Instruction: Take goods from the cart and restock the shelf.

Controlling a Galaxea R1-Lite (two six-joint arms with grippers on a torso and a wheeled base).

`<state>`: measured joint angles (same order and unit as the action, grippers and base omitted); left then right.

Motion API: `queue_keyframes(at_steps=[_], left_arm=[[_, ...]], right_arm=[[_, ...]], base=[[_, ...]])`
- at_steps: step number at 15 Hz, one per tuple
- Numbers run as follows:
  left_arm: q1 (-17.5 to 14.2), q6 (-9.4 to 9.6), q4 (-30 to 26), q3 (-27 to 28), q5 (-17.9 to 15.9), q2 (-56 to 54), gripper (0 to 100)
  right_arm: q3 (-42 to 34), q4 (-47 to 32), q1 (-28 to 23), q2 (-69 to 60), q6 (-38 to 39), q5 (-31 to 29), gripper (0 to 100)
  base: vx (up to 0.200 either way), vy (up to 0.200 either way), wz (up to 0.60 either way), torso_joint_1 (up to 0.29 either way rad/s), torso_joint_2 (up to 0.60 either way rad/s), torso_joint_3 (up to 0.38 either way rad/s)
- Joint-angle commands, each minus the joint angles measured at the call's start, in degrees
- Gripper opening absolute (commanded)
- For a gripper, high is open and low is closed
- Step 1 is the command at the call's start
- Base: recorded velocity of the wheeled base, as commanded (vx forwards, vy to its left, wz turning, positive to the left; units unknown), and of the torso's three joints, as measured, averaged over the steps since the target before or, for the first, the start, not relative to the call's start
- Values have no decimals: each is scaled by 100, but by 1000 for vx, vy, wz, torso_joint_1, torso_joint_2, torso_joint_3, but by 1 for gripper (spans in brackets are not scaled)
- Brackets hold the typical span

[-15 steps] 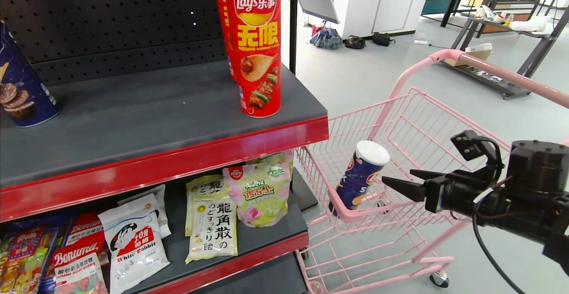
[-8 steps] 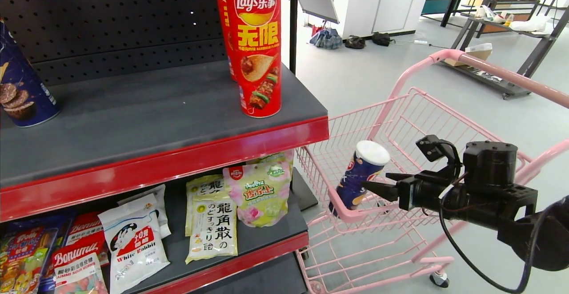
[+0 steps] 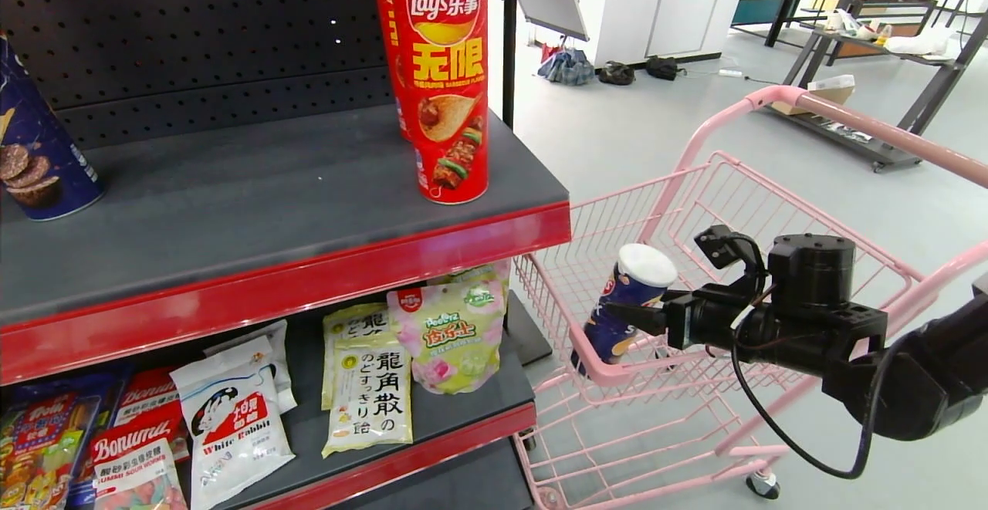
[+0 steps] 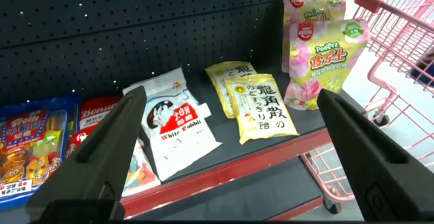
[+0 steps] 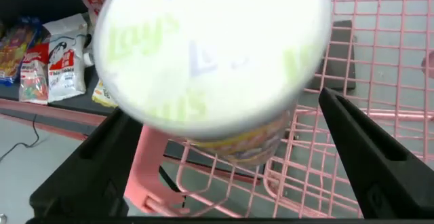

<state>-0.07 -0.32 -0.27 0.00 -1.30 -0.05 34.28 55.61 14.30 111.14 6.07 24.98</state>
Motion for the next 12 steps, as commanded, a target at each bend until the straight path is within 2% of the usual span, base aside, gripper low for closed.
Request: queue_keyframes(at_steps=[1,5,6,12], left_arm=[[-1,5,0,0,-1,5,100],[-1,-3,0,0,-1,5,100],[-1,-3,0,0,-1,5,100],[-1,5,0,0,-1,5,100]], right_arm=[[158,2,64,153,-1,25,100],[386,2,82,312,-1,16,100],[448,37,126,400,-1,7,0],[474,257,170,540,8,-46,0]], base=[[0,0,0,0,0,0],[0,0,0,0,0,0],[0,0,0,0,0,0],[0,0,0,0,0,0]])
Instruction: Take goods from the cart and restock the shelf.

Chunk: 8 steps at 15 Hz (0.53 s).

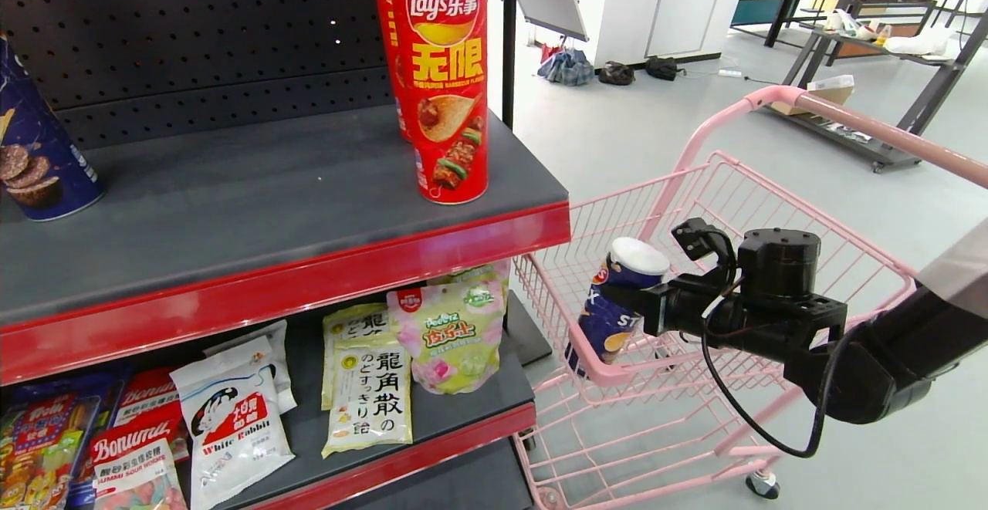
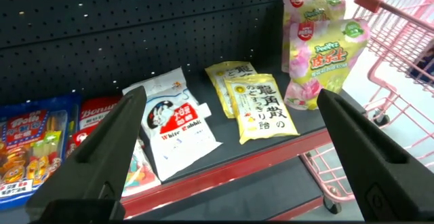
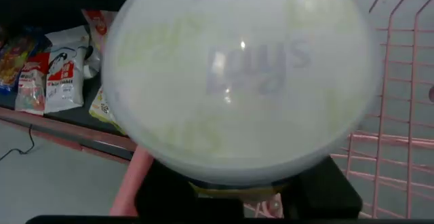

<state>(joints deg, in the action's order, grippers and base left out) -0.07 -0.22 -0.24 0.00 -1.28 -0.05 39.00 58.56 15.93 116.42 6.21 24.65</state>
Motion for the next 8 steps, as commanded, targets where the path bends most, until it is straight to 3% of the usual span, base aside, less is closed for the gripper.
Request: queue_keyframes(at_steps=[1,4,8], left_arm=[[-1,-4,-2,0,-4,5,100],[-1,-4,-2,0,5,5,100],[-1,-4,-2,0,-4,5,100]], right_arm=[[47,59,-2,-102,4,-66,0],[547,-82,-249,-752,-49,-233,0],[732,-1392,-644,-2370,-234,-241,0]], base=[[0,0,0,0,0,0],[0,0,0,0,0,0],[0,0,0,0,0,0]])
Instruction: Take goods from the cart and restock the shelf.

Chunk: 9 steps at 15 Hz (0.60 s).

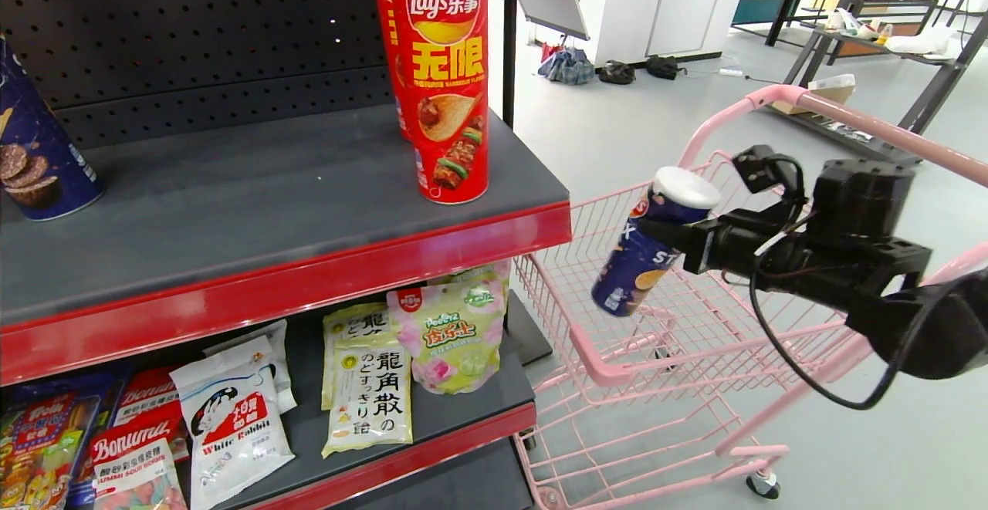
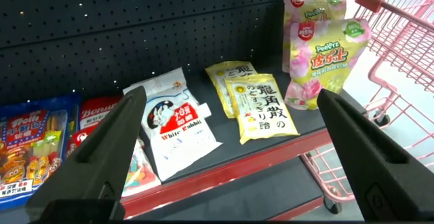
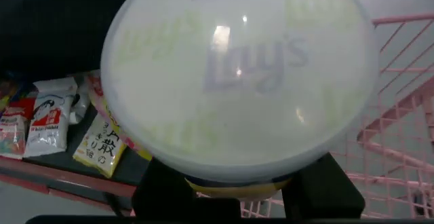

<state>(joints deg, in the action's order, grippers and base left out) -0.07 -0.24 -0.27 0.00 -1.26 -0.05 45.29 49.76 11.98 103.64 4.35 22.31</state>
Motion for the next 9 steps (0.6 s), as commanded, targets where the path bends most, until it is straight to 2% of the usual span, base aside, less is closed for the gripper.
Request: queue_keyframes(at_steps=[1,2,5,7,9], left_arm=[[-1,-2,0,0,-6,5,100],[-1,-2,0,0,-6,5,100],[-1,-11,0,0,3,5,100],[-1,-11,0,0,-6,5,100],[-1,-20,0,0,3,5,100]], right_arm=[[77,-828,-346,-1619,-110,-7,0],[59,-1241,-434,-2129,-154,-60,0],[-73,-3051,-803,-3773,-576,-877,0],[-389,-4818,-979,-5205,-646,-1106,0],[-829,-5442,-1102,-6207,-646,-1150,0]], base=[[0,0,0,0,0,0],[0,0,0,0,0,0],[0,0,0,0,0,0],[0,0,0,0,0,0],[0,0,0,0,0,0]])
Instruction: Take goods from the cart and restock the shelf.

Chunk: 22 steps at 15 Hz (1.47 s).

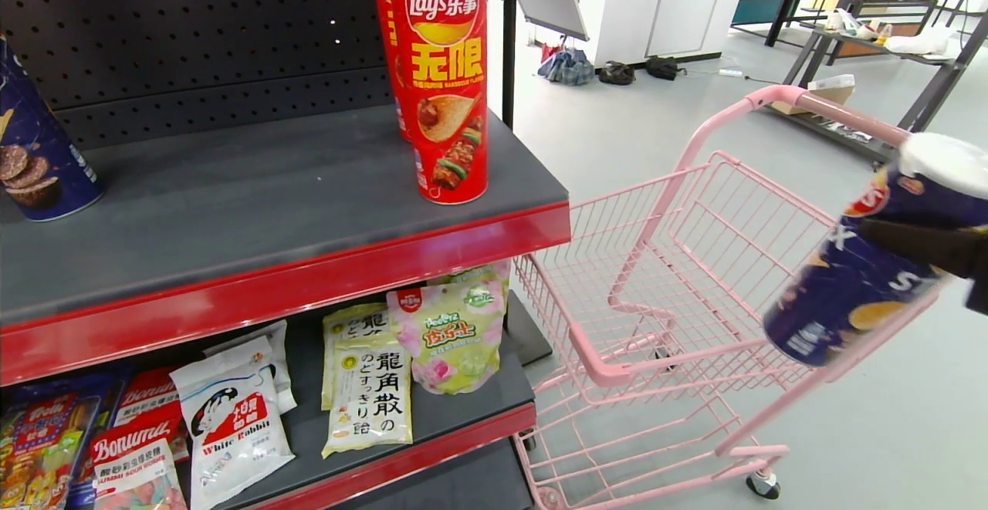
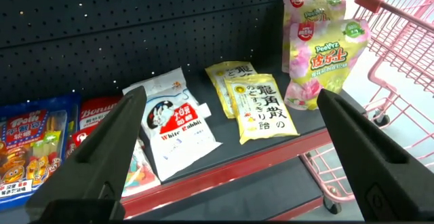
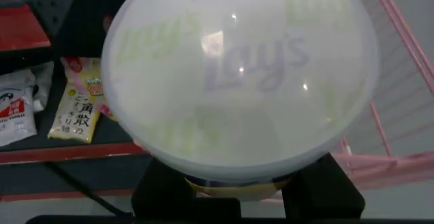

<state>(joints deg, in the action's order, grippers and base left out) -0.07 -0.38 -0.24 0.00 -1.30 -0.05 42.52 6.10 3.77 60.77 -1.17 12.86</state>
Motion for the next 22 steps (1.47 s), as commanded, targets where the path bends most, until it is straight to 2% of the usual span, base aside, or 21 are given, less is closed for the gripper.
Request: queue_keyframes(at_steps=[1,2,4,12,22], left_arm=[[-1,-6,-2,0,-1,5,100],[-1,-6,-2,0,-1,5,100],[-1,-6,-2,0,-1,5,100],[-1,-6,-2,0,7,5,100],[-1,-6,-2,0,7,5,100]], right_arm=[[-684,-1093,-315,-2131,-94,-223,0],[-983,-1119,-491,-2553,-182,-293,0],[-1097,-1102,-719,-2746,-226,-311,0],[-1598,-1111,-860,-3089,-445,-311,0],[-1949,-1119,-869,-3414,-867,-319,0]], base=[[0,0,0,0,0,0],[0,0,0,0,0,0],[0,0,0,0,0,0],[0,0,0,6,-25,-16],[0,0,0,158,-506,-342]])
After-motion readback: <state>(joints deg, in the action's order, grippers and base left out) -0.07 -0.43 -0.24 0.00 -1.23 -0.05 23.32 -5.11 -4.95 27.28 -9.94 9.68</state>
